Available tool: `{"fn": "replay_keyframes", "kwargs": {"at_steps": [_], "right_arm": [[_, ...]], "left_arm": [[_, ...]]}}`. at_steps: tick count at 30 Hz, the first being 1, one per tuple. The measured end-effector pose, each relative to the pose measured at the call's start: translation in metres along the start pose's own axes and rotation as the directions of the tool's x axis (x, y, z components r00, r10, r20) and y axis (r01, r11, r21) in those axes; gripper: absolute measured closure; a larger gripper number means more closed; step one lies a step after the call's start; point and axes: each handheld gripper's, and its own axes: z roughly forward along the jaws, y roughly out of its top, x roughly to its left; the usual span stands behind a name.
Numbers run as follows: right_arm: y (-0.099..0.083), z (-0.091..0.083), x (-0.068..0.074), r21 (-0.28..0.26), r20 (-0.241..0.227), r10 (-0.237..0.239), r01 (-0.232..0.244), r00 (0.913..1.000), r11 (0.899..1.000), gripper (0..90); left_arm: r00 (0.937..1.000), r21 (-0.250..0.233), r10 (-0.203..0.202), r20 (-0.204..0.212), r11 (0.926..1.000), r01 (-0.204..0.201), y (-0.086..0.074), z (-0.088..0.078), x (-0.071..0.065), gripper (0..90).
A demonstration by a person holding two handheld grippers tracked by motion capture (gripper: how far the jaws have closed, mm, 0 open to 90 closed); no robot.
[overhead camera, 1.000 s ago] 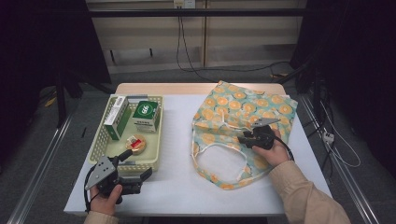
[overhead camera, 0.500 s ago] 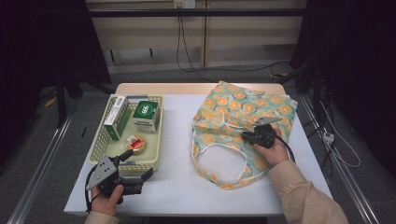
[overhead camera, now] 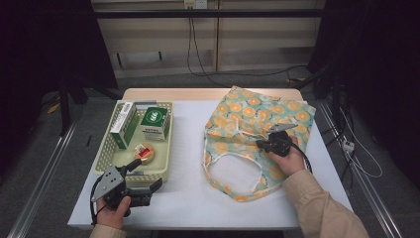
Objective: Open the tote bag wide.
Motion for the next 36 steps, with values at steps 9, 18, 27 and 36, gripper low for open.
{"fn": "replay_keyframes", "kwargs": {"at_steps": [9, 18, 27, 36], "right_arm": [[0.024, -0.023, 0.016, -0.086, -0.152, 0.043, -0.057, 0.9875, 0.995, 90.0], [0.038, -0.021, -0.020, -0.120, -0.059, 0.114, -0.120, 0.9917, 0.985, 90.0], [0.025, 0.007, -0.037, -0.085, 0.002, 0.135, -0.134, 0.9909, 0.987, 84.9], [0.023, 0.019, -0.021, -0.005, -0.017, 0.015, -0.015, 0.9997, 1.000, 60.5]], "left_arm": [[1.0000, -0.003, 0.002, 0.002, 1.0000, -0.002, 0.001, 0.000, -0.001, 3.5], [1.0000, 0.001, -0.004, 0.004, 1.0000, 0.004, -0.001, 0.000, 0.000, 3.5], [1.0000, 0.004, -0.005, 0.006, 1.0000, 0.005, -0.001, 0.001, 0.000, 3.5], [1.0000, 0.006, -0.005, 0.006, 1.0000, 0.005, -0.002, 0.001, 0.000, 3.5]]}}
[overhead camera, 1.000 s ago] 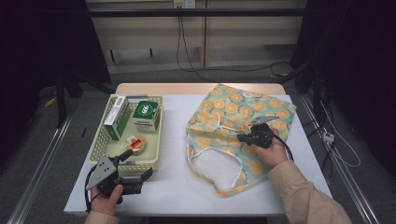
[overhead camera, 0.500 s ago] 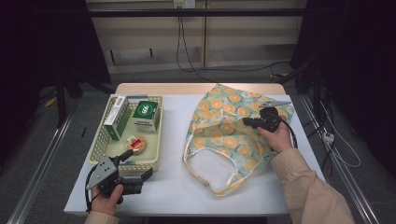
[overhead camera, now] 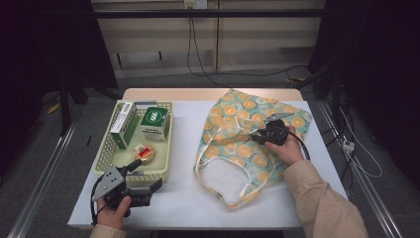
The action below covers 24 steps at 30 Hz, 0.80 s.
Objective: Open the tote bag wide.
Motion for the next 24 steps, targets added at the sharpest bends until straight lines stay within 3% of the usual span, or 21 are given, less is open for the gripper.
{"fn": "replay_keyframes", "kwargs": {"at_steps": [4, 7, 13, 19, 24], "right_arm": [[-0.002, 0.004, 0.002, 0.011, 0.029, -0.009, 0.008, 0.9995, 1.000, 61.8], [-0.003, 0.004, 0.003, 0.006, 0.016, -0.034, 0.034, 0.9993, 0.999, 76.1], [-0.001, 0.005, 0.001, 0.011, 0.029, -0.019, 0.018, 0.9994, 1.000, 88.9], [0.002, 0.005, 0.004, 0.027, 0.050, -0.021, 0.019, 0.9985, 0.999, 90.0], [0.011, -0.008, 0.001, -0.023, 0.023, 0.025, -0.024, 0.9994, 0.999, 90.0]], "left_arm": [[1.0000, 0.003, -0.001, 0.000, 1.0000, 0.001, 0.000, 0.000, 0.000, 3.4], [1.0000, 0.002, 0.000, -0.001, 1.0000, 0.000, 0.000, 0.000, 0.000, 3.4], [1.0000, 0.001, 0.001, 0.002, 1.0000, -0.001, 0.001, -0.001, 0.000, 3.4], [1.0000, -0.003, -0.001, 0.000, 1.0000, 0.001, 0.002, -0.001, 0.000, 3.4], [0.9999, -0.014, -0.010, 0.001, 0.9998, 0.010, 0.004, -0.002, -0.002, 3.4]]}}
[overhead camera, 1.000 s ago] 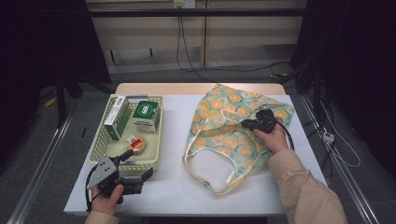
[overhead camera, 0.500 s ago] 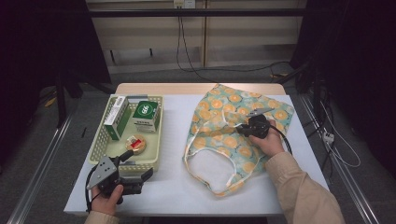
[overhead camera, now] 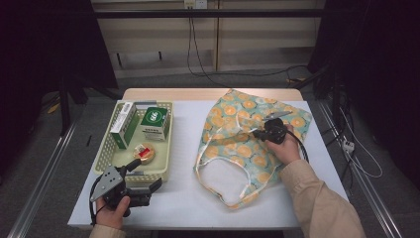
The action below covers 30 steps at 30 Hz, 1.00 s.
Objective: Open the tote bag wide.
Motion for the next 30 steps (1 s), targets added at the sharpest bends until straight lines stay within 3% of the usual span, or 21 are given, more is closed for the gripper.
{"fn": "replay_keyframes", "kwargs": {"at_steps": [4, 10, 20, 30], "right_arm": [[0.015, -0.019, -0.002, -0.049, -0.010, 0.008, -0.008, 0.9999, 0.999, 90.0], [0.035, -0.039, -0.008, -0.093, 0.013, 0.007, -0.006, 0.9999, 0.996, 90.0], [0.060, -0.056, -0.004, -0.125, 0.036, -0.026, 0.031, 0.9990, 0.992, 90.0], [0.069, -0.068, -0.003, -0.130, 0.059, -0.041, 0.049, 0.9974, 0.990, 90.0]], "left_arm": [[0.9999, 0.008, 0.004, 0.011, 1.0000, -0.004, 0.001, 0.001, -0.001, 3.4], [0.9998, 0.009, 0.006, 0.016, 0.9999, -0.006, 0.002, 0.003, -0.002, 3.4], [0.9997, 0.013, 0.003, 0.025, 0.9999, -0.003, 0.007, 0.005, -0.005, 3.4], [0.9993, 0.031, 0.009, 0.035, 0.9995, -0.010, 0.009, 0.007, -0.005, 3.5]]}}
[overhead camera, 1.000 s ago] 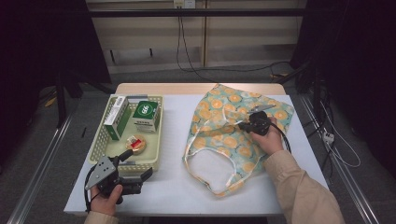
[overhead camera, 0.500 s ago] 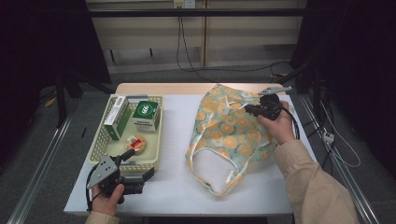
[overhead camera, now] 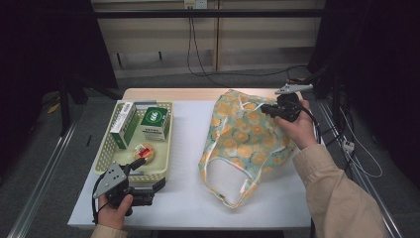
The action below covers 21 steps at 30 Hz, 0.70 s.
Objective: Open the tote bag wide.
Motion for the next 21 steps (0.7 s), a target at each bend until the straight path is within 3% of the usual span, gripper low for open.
{"fn": "replay_keyframes", "kwargs": {"at_steps": [7, 21], "right_arm": [[0.011, -0.006, -0.003, -0.021, 0.019, -0.008, 0.008, 0.9998, 1.000, 90.0], [0.011, -0.007, 0.002, -0.019, -0.011, -0.016, 0.015, 0.9998, 1.000, 90.0]], "left_arm": [[1.0000, -0.003, -0.001, 0.008, 1.0000, 0.001, 0.002, 0.001, -0.001, 3.4], [0.9992, 0.006, 0.008, 0.040, 0.9999, -0.008, 0.016, 0.005, -0.002, 3.2]]}}
